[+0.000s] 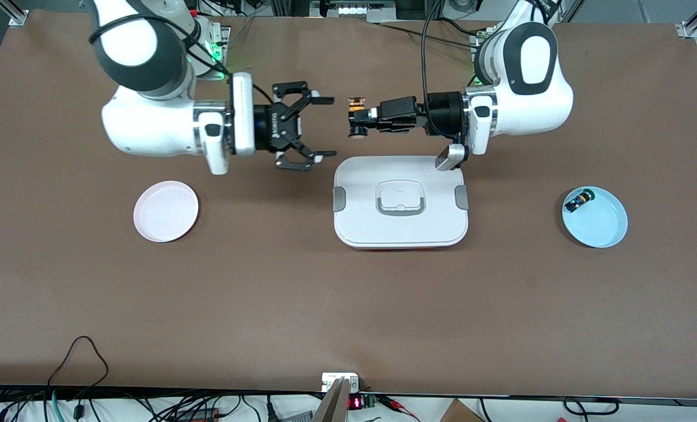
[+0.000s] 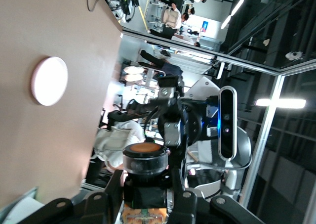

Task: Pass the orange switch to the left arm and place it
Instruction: 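Carry the switch to the blue plate while the right gripper retracts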

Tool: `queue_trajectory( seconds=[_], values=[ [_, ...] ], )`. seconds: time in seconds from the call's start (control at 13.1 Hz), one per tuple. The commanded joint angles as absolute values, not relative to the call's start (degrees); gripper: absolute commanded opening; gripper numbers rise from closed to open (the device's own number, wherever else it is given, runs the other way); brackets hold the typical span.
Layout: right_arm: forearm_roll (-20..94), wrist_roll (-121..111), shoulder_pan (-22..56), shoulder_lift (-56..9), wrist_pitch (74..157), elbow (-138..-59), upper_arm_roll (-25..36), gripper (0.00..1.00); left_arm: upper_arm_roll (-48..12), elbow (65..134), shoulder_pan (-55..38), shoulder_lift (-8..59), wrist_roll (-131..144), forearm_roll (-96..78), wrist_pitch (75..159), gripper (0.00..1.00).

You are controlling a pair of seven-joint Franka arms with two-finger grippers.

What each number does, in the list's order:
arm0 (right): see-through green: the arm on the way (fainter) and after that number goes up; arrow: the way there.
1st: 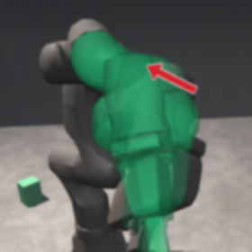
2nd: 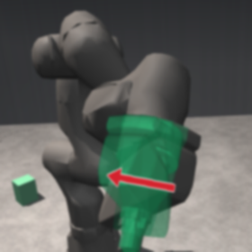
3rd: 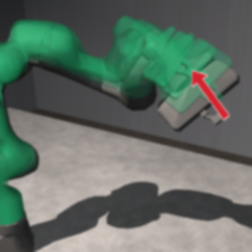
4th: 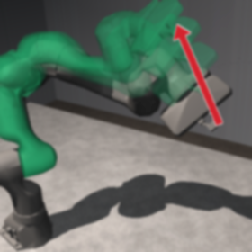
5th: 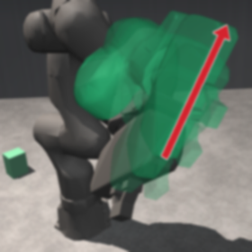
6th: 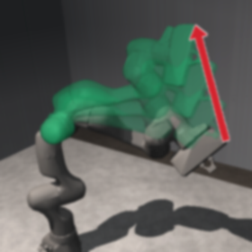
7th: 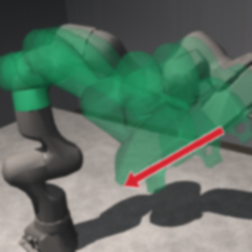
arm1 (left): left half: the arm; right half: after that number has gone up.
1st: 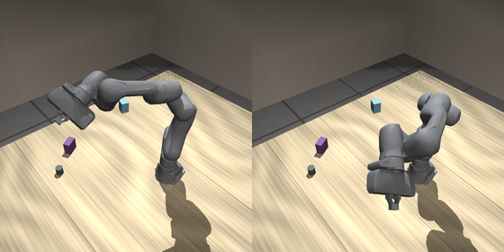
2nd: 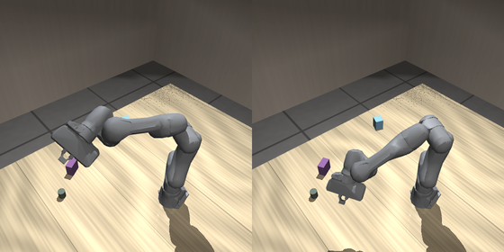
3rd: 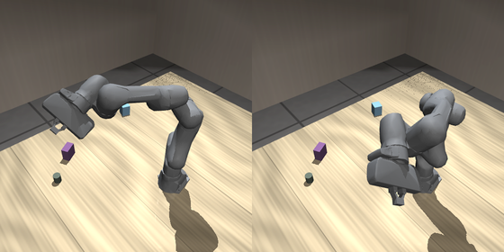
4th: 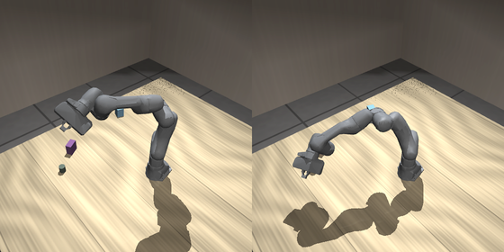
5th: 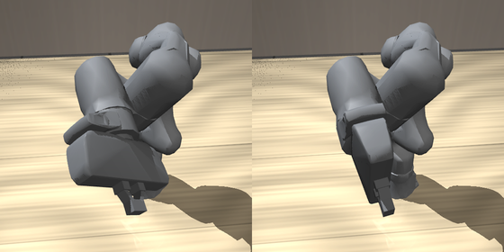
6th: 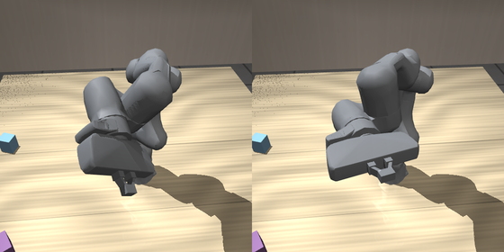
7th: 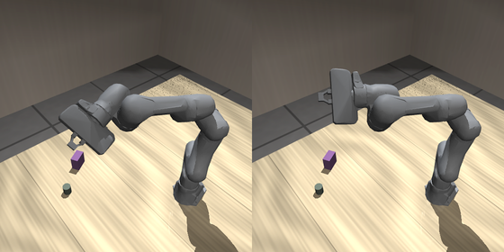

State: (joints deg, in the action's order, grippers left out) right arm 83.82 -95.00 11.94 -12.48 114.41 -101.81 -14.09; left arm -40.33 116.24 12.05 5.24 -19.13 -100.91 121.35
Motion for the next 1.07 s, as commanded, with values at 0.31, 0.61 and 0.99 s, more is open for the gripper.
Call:
queue_trajectory(
  seconds=[0.31, 0.61, 0.99],
  values=[
    [73.3, -90.6, 1.9, -7.5, 108.9, -108.7, -14.6, 1.0, -40.3, 112.7, 19.6, 6.9, -18.5, -66.1, 114.5, 0.16],
    [59.4, -68.5, 0.5, -6.7, 105.0, -109.1, -14.5, 1.0, -40.2, 99.7, 25.6, 17.1, -18.4, -40.9, 101.5, 0.16],
    [39.3, -27.7, 0.5, -5.4, 100.6, -108.5, -14.4, 1.0, -39.9, 87.9, 29.0, 24.5, -19.2, -10.2, 87.9, 0.16]
  ],
)
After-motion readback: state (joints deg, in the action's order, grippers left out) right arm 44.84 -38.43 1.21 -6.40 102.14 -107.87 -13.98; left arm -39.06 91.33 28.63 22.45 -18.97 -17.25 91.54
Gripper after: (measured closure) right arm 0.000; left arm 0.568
